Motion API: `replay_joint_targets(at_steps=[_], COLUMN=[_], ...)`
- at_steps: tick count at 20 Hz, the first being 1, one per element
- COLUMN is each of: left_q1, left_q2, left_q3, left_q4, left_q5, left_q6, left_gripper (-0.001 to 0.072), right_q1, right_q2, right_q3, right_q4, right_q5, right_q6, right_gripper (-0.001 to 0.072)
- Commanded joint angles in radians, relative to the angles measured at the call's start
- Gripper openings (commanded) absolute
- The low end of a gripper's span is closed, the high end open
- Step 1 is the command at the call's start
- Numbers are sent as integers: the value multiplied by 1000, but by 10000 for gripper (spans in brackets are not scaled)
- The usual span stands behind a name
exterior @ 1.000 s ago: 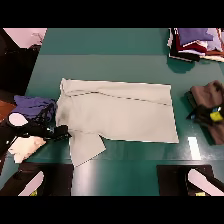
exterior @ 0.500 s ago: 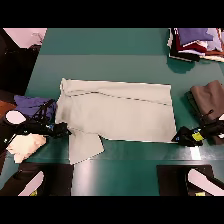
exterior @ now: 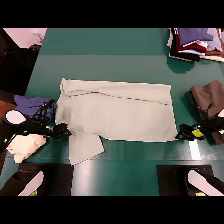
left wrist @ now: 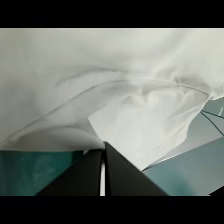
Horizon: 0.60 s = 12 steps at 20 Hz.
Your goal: Fold the shirts.
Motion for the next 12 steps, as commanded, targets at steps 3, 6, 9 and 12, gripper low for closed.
replay_joint_targets(at_steps=[3, 6, 9, 12], left_q1=[0, 0, 0, 0], left_q2=[1, 1, 1, 1], left_q3=[1, 1, 1, 1], left_q4=[0, 0, 0, 0], left_q5=[-16, -16, -18, -22], left_q6=[14, 18, 21, 21], left_gripper=[23, 23, 23, 24], right_q1=[3, 3, 5, 5], right_q2=[125, 124, 43, -56], right_q3=[8, 8, 8, 8], right_q4=[-145, -134, -49, 18], right_q5=[65, 60, 19, 10], right_q6=[14, 14, 13, 13], right_gripper=[19, 538, 461, 404])
